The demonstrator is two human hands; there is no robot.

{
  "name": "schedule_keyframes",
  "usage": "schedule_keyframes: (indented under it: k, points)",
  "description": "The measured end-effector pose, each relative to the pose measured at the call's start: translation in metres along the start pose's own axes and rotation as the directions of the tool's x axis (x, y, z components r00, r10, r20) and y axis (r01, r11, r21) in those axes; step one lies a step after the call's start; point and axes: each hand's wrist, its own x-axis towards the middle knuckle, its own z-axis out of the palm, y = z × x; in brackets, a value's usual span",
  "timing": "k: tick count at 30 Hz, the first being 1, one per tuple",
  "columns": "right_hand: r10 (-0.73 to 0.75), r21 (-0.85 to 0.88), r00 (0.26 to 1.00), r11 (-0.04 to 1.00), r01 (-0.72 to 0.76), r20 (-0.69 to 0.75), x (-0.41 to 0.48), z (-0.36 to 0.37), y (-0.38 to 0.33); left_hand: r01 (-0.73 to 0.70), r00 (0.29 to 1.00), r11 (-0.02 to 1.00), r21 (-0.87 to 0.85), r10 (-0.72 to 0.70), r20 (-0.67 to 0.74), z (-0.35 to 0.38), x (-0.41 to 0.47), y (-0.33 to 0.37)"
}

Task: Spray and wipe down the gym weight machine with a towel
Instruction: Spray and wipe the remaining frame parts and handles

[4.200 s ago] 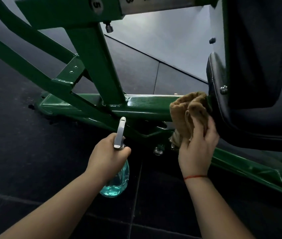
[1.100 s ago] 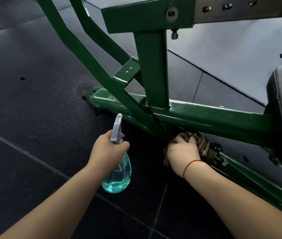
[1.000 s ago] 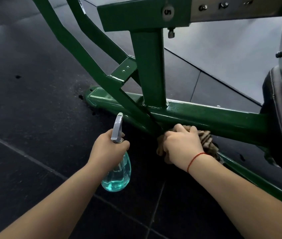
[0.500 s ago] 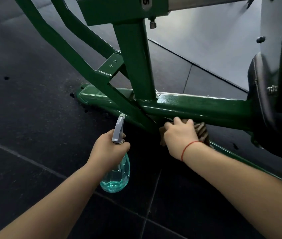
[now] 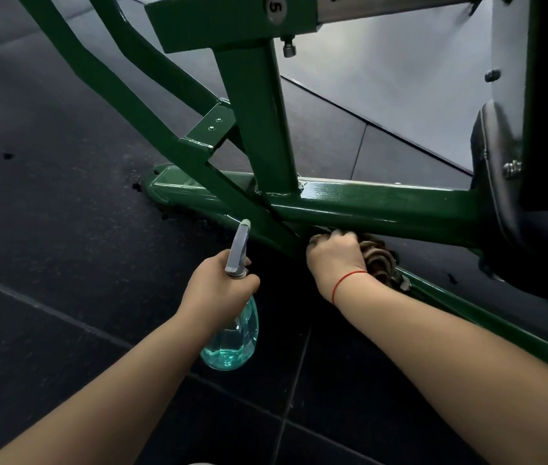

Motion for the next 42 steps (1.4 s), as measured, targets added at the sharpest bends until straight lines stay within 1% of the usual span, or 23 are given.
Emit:
schedule_keyframes:
  k: [3,6,9,11,12,14,17,18,20,22,23,24,25,26,27,28,29,30,31,32,34,38,42]
  points:
    - [0.036,0.17,0.974,0.985,0.003,-0.223,-0.016,0.01,0.012,0.003,0.999,1.0,-0.022,-0.004,-0.045,0.002,-0.002,0.002]
    - [0.089,0.287,0.925,0.958,0.023,-0.368,-0.023,0.02,0.016,0.011,0.994,0.997,-0.077,-0.019,-0.104,0.004,-0.003,0.007]
    - [0.126,0.535,0.938,0.842,0.07,-0.322,-0.023,0.017,0.021,-0.001,0.99,0.996,-0.086,-0.011,-0.142,0.007,-0.006,0.014]
    - [0.165,0.691,0.937,0.716,0.1,-0.307,-0.022,0.016,0.028,-0.014,0.985,0.995,-0.096,-0.002,-0.171,0.007,-0.012,0.02]
    - [0.188,0.766,0.932,0.631,0.128,-0.31,-0.023,0.014,0.03,-0.018,0.984,0.995,-0.103,-0.001,-0.18,0.007,-0.016,0.023]
    - [0.22,0.842,0.909,0.498,0.206,-0.353,-0.025,0.011,0.031,-0.032,0.982,0.995,-0.099,0.012,-0.191,0.005,-0.026,0.026]
    - [0.301,0.876,0.852,0.372,0.308,-0.428,-0.03,0.007,0.018,-0.037,0.977,0.997,-0.071,0.021,-0.214,-0.007,-0.044,0.031]
    - [0.344,0.893,0.835,0.302,0.335,-0.429,-0.031,0.006,0.013,-0.027,0.975,0.998,-0.056,0.014,-0.221,-0.013,-0.048,0.032]
    - [0.435,0.918,0.812,0.109,0.382,-0.39,-0.028,0.001,0.002,-0.003,0.973,1.0,-0.029,-0.004,-0.229,-0.028,-0.053,0.034]
    - [0.497,0.902,0.808,-0.108,0.419,-0.316,-0.024,-0.013,-0.006,0.003,0.973,1.0,0.009,-0.001,-0.232,-0.043,-0.054,0.034]
    - [0.512,0.883,0.813,-0.195,0.426,-0.279,-0.023,-0.021,-0.008,0.002,0.972,0.999,0.033,0.006,-0.236,-0.049,-0.052,0.033]
    - [0.52,0.87,0.814,-0.242,0.43,-0.258,-0.019,-0.029,-0.01,-0.001,0.97,0.999,0.051,0.014,-0.245,-0.054,-0.048,0.031]
    - [0.535,0.871,0.802,-0.224,0.438,-0.266,-0.015,-0.033,-0.012,-0.002,0.968,0.998,0.06,0.017,-0.249,-0.056,-0.045,0.03]
    - [0.546,0.883,0.78,-0.146,0.446,-0.304,-0.01,-0.036,-0.013,-0.003,0.968,0.999,0.053,0.016,-0.252,-0.057,-0.04,0.028]
    - [0.532,0.898,0.766,-0.023,0.44,-0.361,-0.005,-0.039,-0.013,-0.003,0.968,0.999,0.032,0.011,-0.249,-0.057,-0.034,0.027]
    - [0.475,0.9,0.772,0.122,0.418,-0.423,0.001,-0.04,-0.012,-0.001,0.97,1.0,0.012,0.004,-0.241,-0.056,-0.029,0.027]
    - [0.36,0.882,0.812,0.288,0.372,-0.46,0.007,-0.04,-0.011,0.003,0.973,1.0,0.004,-0.002,-0.232,-0.054,-0.025,0.027]
    - [0.215,0.835,0.873,0.456,0.307,-0.438,0.01,-0.04,-0.01,0.005,0.974,1.0,0.001,-0.004,-0.225,-0.052,-0.023,0.029]
    - [0.101,0.765,0.919,0.594,0.251,-0.38,0.009,-0.039,-0.012,-0.006,0.977,1.0,-0.006,0.005,-0.215,-0.05,-0.021,0.031]
    - [0.048,0.703,0.943,0.679,0.212,-0.33,0.008,-0.036,-0.013,-0.025,0.98,1.0,-0.013,0.022,-0.196,-0.047,-0.019,0.034]
    - [0.046,0.67,0.95,0.719,0.184,-0.309,0.003,-0.037,-0.015,-0.055,0.984,0.998,-0.014,0.052,-0.171,-0.043,-0.021,0.04]
    - [0.035,0.665,0.961,0.729,0.163,-0.274,-0.006,-0.047,-0.011,-0.091,0.988,0.996,-0.003,0.09,-0.128,-0.041,-0.033,0.049]
    - [-0.002,0.679,0.982,0.723,0.131,-0.188,-0.021,-0.05,-0.004,-0.121,0.988,0.992,0.047,0.125,-0.091,-0.043,-0.045,0.058]
